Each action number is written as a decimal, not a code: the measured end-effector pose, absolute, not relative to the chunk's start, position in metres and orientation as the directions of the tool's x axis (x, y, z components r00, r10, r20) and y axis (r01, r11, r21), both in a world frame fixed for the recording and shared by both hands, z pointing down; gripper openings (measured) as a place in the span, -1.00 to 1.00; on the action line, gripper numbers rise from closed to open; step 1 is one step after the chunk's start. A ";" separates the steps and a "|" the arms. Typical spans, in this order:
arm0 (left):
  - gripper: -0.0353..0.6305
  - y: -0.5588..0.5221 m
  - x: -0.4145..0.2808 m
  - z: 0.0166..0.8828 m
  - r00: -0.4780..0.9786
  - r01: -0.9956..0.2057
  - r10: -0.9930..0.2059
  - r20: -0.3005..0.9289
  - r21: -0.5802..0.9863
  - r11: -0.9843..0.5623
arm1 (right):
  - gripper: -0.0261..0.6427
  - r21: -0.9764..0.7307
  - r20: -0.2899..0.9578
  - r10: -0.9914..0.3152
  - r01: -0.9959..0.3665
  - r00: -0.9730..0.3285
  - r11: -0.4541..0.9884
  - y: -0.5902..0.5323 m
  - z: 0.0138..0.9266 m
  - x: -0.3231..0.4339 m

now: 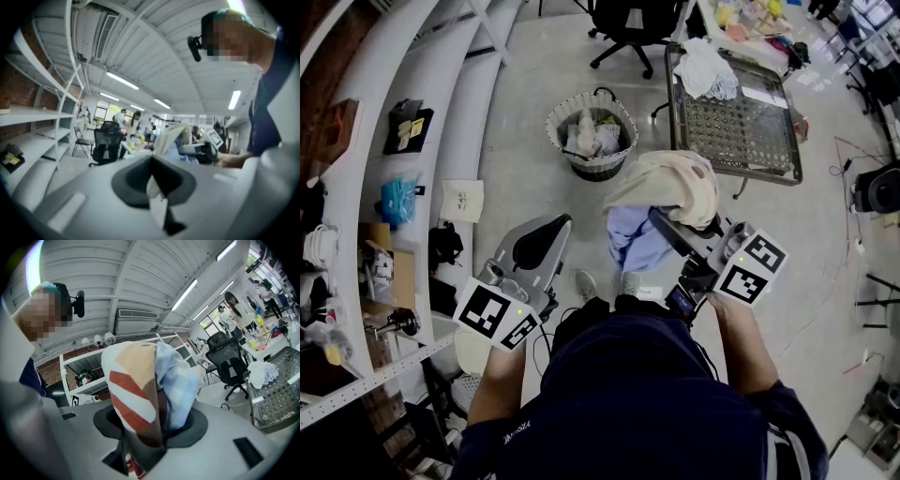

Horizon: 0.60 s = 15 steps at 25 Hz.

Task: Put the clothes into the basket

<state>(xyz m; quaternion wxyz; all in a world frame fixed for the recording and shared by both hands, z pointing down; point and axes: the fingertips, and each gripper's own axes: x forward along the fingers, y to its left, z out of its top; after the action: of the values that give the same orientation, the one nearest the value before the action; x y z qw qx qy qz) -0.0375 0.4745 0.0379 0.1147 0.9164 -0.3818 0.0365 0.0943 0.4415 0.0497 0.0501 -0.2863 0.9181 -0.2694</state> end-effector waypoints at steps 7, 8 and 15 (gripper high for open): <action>-0.88 0.472 -0.024 0.040 0.700 -0.714 -0.696 0.159 0.183 -0.676 | -0.30 -0.534 0.053 -0.549 -0.488 -0.834 0.690 0.439 0.051 0.107; -0.88 0.471 -0.022 0.040 0.698 -0.716 -0.698 0.160 0.183 -0.674 | -0.30 -0.535 0.050 -0.549 -0.487 -0.834 0.690 0.438 0.051 0.110; -0.88 0.464 -0.010 0.042 0.673 -0.739 -0.719 0.170 0.169 -0.652 | -0.30 -0.544 0.039 -0.554 -0.483 -0.832 0.686 0.427 0.053 0.137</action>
<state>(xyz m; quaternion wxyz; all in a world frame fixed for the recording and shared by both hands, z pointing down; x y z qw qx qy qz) -0.0095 0.4635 0.0417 0.1127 0.9077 -0.4017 0.0440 0.1373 0.4267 0.0525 0.0645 -0.2829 0.9160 -0.2770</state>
